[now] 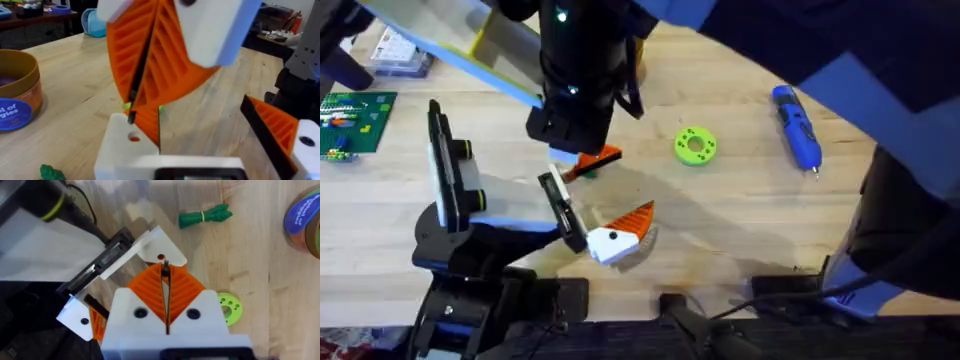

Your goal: Pick up the gripper from the table and insert it into the empty holder that is missing its gripper. Then pick up a screw, insert it into the mounting hole, and use the screwdriver to tighten it. Finally, clean up the table by picking up the vegetable and placing it into the bucket.

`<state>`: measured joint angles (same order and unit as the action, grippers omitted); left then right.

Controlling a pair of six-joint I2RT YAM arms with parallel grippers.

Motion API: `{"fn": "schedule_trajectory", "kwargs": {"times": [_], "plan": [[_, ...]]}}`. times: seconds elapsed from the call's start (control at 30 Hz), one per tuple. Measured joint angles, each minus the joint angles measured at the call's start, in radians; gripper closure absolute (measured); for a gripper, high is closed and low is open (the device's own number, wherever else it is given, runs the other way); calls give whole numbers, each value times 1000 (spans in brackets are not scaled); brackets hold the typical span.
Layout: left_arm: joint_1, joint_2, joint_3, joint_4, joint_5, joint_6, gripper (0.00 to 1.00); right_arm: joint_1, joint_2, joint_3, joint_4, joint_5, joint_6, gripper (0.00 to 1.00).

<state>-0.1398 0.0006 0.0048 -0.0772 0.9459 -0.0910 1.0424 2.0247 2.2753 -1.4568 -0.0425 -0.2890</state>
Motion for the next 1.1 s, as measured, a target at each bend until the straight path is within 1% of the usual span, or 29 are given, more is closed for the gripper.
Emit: {"fn": "schedule_trajectory", "kwargs": {"times": [0.73,1.1], "plan": [[0,0,0,0,0,0,15,0,0,0,-21,0,0,995],[0,0,0,0,0,0,13,3,28,0,-17,0,0,995]]}}
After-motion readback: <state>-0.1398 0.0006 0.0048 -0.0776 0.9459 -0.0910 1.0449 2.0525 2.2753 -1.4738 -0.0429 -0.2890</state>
